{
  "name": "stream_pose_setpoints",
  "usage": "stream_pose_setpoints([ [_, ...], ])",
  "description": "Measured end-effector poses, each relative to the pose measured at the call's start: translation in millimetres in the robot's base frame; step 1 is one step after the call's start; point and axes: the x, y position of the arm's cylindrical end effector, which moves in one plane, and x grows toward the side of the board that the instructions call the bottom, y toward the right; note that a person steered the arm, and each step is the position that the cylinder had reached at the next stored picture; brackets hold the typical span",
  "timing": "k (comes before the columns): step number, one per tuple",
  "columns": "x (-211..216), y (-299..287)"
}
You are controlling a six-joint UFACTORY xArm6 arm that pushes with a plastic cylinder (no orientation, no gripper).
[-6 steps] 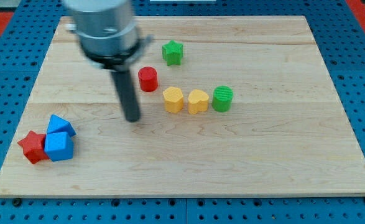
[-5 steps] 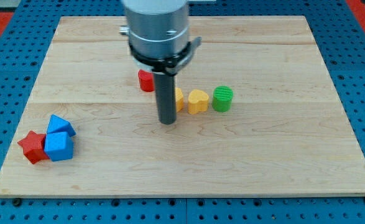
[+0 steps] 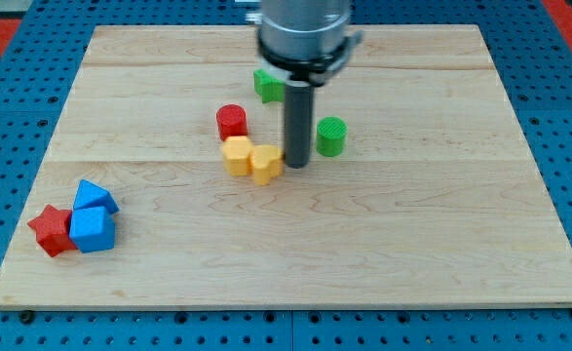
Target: Place the yellow hexagon above the blue triangle
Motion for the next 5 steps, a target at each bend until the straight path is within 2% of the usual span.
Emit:
stream_pose_setpoints([
  [2, 0, -90],
  [3, -9, -68],
  [5, -30, -152],
])
